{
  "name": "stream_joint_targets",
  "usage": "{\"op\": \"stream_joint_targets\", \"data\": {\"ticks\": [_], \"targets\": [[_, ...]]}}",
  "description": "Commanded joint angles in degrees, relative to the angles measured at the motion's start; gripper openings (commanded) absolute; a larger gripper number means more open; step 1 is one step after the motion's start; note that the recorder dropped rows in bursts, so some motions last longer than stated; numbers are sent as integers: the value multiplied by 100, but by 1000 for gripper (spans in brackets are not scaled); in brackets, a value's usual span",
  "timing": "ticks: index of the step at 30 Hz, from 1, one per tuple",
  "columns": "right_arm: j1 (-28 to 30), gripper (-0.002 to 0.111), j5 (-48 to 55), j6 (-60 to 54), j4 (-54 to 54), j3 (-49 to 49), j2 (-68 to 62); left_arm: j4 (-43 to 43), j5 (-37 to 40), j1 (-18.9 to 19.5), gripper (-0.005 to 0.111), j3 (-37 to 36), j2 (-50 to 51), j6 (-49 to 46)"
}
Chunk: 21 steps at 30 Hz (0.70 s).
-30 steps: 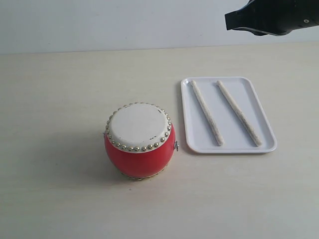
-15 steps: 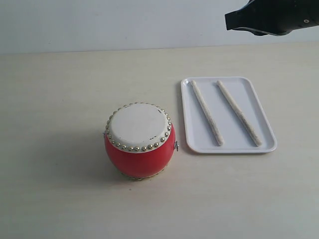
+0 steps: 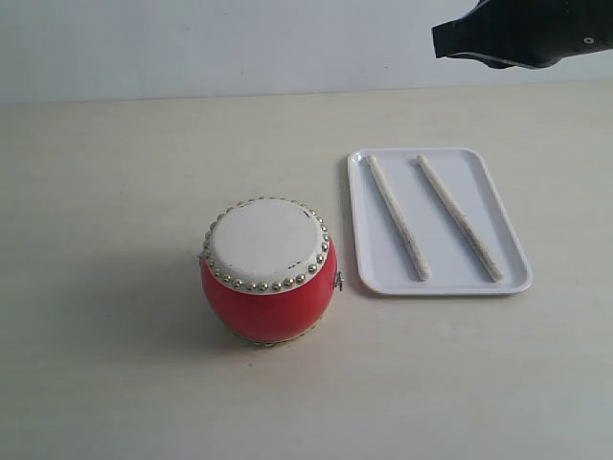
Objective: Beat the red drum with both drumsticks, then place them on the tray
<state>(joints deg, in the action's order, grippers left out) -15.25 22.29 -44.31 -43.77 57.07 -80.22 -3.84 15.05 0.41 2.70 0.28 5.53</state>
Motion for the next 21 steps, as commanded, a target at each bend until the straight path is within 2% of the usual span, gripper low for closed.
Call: {"op": "stream_joint_targets", "data": {"ticks": [1,6,12,21], "targets": [[-1,0,-72,-44,6,-13,39,-36,19,26,0,-22,-28,52],[-1,0,-72,-44,6,-13,39,-66,17,-8,0,-166,-28,52],[-1,0,-72,-44,6,-13,39,-167,48,-245,0,-270,-28,66],[-1,0,-72,-44,6,-13,39,-146,596,-454,0,-270,-28,94]]}}
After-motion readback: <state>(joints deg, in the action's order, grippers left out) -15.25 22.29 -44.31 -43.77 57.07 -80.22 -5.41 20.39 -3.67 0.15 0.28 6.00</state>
